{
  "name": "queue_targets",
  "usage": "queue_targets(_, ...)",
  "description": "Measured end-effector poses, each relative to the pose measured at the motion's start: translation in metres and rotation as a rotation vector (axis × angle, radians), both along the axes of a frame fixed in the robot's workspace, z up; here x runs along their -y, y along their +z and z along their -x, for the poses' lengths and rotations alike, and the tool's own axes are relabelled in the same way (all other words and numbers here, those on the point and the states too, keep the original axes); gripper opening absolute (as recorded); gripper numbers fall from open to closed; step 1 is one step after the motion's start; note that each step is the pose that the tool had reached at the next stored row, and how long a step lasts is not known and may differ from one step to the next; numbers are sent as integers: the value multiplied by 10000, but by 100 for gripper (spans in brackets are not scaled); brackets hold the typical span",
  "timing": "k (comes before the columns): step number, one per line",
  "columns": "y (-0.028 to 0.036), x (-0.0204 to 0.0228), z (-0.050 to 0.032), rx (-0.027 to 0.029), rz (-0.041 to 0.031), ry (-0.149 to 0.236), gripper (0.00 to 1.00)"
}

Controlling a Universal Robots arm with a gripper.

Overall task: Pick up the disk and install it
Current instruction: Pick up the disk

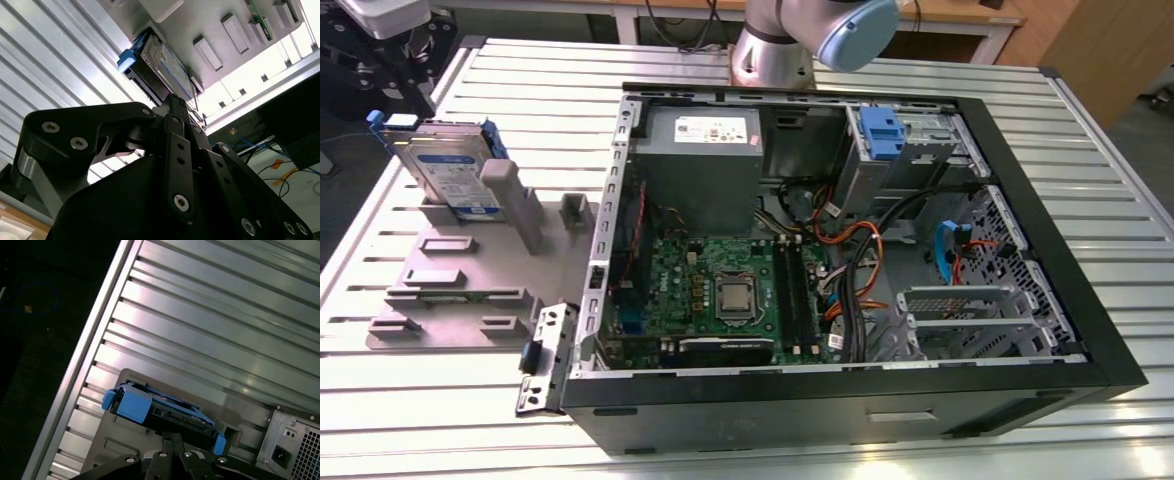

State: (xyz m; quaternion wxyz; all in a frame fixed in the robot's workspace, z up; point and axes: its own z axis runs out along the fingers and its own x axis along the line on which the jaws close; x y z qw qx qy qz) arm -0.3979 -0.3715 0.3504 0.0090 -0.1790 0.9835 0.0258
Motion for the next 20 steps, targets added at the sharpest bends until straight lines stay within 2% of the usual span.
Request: queue_targets(20,0,0,0,1,-1,125,11)
